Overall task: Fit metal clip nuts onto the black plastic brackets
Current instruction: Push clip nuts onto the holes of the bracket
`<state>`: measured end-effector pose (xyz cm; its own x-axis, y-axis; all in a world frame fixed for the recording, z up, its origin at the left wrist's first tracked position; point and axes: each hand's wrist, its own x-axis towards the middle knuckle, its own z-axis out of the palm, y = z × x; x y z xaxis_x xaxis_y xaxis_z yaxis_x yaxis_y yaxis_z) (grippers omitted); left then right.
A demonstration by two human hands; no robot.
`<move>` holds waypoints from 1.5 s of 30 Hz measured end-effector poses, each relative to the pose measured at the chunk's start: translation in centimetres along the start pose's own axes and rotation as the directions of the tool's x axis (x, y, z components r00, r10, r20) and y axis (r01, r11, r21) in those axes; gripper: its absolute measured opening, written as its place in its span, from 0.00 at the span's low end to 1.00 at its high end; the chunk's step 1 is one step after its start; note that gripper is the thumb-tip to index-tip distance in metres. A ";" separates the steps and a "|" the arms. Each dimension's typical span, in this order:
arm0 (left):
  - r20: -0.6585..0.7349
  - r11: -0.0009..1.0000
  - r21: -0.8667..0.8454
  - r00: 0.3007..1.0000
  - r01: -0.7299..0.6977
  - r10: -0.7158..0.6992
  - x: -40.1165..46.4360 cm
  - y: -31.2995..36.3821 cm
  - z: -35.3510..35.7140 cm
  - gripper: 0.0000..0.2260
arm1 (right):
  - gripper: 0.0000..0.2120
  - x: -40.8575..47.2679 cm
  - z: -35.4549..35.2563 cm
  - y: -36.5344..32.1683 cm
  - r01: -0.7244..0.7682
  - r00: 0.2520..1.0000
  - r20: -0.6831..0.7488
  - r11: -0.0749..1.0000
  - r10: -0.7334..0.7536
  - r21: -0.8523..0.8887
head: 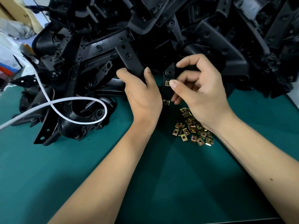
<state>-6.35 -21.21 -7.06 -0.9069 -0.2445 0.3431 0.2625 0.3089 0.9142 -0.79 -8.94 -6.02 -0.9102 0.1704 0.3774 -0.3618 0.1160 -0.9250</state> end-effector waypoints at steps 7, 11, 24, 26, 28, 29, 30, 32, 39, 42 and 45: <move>-0.096 0.994 0.036 0.990 -0.103 0.106 0.2 0.7 -0.1 0.12 | 0.10 0.1 0.7 0.2 -0.154 0.982 -0.110 0.988 0.152 -0.014; -0.134 0.974 0.003 0.965 -0.228 0.227 -0.4 2.0 -0.3 0.12 | 0.17 -0.6 0.9 -0.9 -0.180 0.963 -0.223 0.976 0.150 -0.121; 0.135 0.762 -0.350 0.775 -0.546 0.617 -13.1 18.2 10.9 0.25 | 0.16 -7.5 -17.6 -10.9 -0.057 0.625 -0.682 0.849 -0.380 -0.525; 0.250 0.758 -0.384 0.732 -0.526 0.634 -17.6 20.4 12.8 0.23 | 0.13 -11.4 -21.8 -11.0 -0.096 0.501 -0.778 0.869 -0.379 -0.485; 0.373 0.754 -0.438 0.664 -0.490 0.648 -23.2 22.0 14.5 0.19 | 0.11 -16.5 -25.9 -10.8 -0.123 0.328 -0.871 0.898 -0.366 -0.423; 0.466 0.758 -0.486 0.605 -0.435 0.646 -26.2 22.3 15.3 0.17 | 0.09 -19.2 -27.6 -10.6 -0.122 0.247 -0.907 0.917 -0.342 -0.379; 0.574 0.781 -0.522 0.536 -0.342 0.619 -29.1 22.1 15.9 0.15 | 0.07 -21.8 -29.0 -10.0 -0.123 0.179 -0.937 0.938 -0.299 -0.323; 0.795 0.874 -0.477 0.378 -0.093 0.475 -35.0 20.6 17.4 0.14 | 0.04 -27.3 -31.5 -8.3 -0.167 0.065 -0.986 0.972 -0.157 -0.165; 0.926 0.934 0.352 -0.166 0.058 -0.339 -46.4 6.7 20.1 0.18 | 0.04 -41.2 -33.3 4.6 -0.404 -0.260 -0.846 0.744 0.465 0.533; 0.891 0.886 0.442 -0.045 -0.139 -0.451 -47.1 2.1 19.7 0.07 | 0.07 -44.1 -32.0 9.1 -0.498 -0.302 -0.760 0.585 0.575 0.640; 0.903 0.871 0.417 0.013 -0.259 -0.429 -46.5 1.0 19.4 0.04 | 0.06 -45.0 -30.7 11.5 -0.568 -0.282 -0.726 0.501 0.627 0.654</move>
<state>29.70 8.30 -26.31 -0.4219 0.6947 -0.5826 0.3257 0.7158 0.6176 42.20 14.78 -32.34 0.1764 0.7349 -0.6549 0.2037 -0.6782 -0.7061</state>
